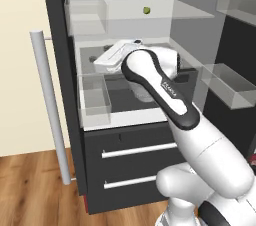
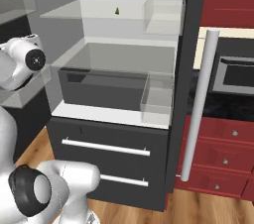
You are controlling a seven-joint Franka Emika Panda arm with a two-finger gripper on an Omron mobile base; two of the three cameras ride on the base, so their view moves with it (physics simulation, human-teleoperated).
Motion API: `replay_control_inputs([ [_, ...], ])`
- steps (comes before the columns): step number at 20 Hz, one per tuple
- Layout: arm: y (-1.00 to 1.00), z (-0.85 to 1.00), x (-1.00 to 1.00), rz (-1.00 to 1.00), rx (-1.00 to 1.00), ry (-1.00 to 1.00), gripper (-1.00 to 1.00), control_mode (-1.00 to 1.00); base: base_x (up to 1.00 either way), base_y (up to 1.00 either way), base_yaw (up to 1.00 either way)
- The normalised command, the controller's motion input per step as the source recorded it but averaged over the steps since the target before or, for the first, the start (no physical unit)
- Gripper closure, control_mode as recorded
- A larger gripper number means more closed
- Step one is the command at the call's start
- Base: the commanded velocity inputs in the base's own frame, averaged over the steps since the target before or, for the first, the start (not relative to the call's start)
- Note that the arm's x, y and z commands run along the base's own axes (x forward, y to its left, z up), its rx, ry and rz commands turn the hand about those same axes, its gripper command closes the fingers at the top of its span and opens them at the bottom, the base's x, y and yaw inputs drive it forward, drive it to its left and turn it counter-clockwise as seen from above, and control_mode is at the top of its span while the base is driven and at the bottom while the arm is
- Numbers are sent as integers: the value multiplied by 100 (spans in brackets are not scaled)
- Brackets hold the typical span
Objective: There is a bowl on the dining counter. Grab a lemon wedge from the fridge and place it in the bowl. Then get the liquor bottle and glass cup from the cabinet and place them next to the bowl.
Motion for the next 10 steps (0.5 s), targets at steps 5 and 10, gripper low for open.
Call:
replay_control_inputs([
  [5,-100,46,-28,-27,-19,9,-100,-100,0,0,0],
  [10,-100,21,-54,-26,-24,16,-100,-100,0,0,0],
])
